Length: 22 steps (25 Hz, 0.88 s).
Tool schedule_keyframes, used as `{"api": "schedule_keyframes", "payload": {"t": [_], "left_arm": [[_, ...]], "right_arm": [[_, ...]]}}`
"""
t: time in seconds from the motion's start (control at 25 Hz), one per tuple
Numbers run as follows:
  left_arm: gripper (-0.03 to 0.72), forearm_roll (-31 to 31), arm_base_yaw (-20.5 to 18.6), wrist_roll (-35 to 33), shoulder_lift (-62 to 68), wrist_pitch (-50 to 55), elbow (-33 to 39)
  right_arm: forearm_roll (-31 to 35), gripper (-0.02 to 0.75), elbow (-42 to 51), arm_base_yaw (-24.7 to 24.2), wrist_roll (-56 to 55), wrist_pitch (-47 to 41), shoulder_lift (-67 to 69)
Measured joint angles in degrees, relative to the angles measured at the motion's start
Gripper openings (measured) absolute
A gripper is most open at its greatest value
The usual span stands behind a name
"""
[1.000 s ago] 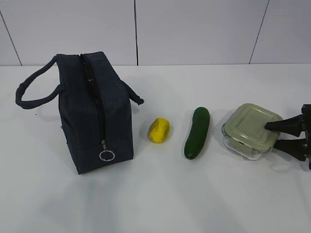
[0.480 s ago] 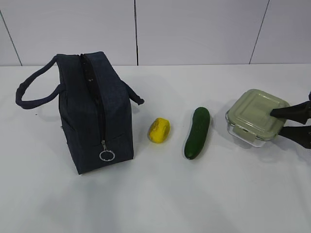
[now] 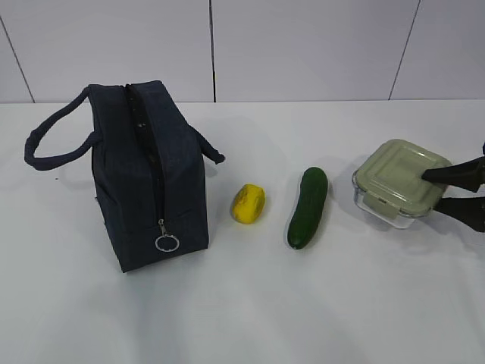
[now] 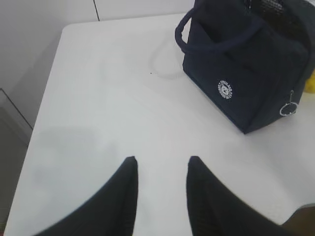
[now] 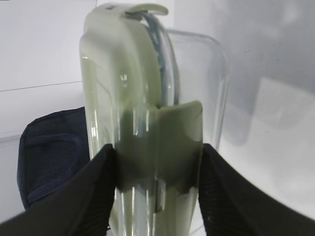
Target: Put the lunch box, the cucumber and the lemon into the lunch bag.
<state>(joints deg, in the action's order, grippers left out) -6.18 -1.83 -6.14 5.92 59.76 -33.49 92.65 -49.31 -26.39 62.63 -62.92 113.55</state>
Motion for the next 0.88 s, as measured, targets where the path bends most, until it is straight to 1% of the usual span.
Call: {"api": "schedule_keyframes", "payload": {"t": [0.2,0.36,0.44,0.56,0.64,0.88], "left_arm": [[0.24,-1.15,0.0,0.0,6.23,-2.15,-3.3],[0.246,-5.22,0.0,-0.1,12.09,-4.15,-5.69],[0.267,-7.9,0.0,-0.1,15.02,-4.89,-6.78],[0.325,-11.79,0.0,-0.1,19.35,-5.53,-8.51],[0.35,-14.72,0.0,-0.1,22.4,-5.76,-9.6],[0.363,-26.27,0.0,-0.1,32.2,-6.42,-11.76]], "right_arm": [[0.0,0.372,0.0,0.0,-0.28,0.0,-0.51],[0.0,0.372,-0.13,0.77,-0.31,0.0,-2.08],[0.0,0.372,-0.69,1.67,-0.42,0.0,-2.77],[0.0,0.372,-1.44,3.26,-0.9,0.0,-3.9],[-0.11,0.372,-2.14,3.99,-1.3,-0.33,-4.63],[-0.47,0.372,-4.09,4.44,-3.3,-0.69,-5.09]]}}
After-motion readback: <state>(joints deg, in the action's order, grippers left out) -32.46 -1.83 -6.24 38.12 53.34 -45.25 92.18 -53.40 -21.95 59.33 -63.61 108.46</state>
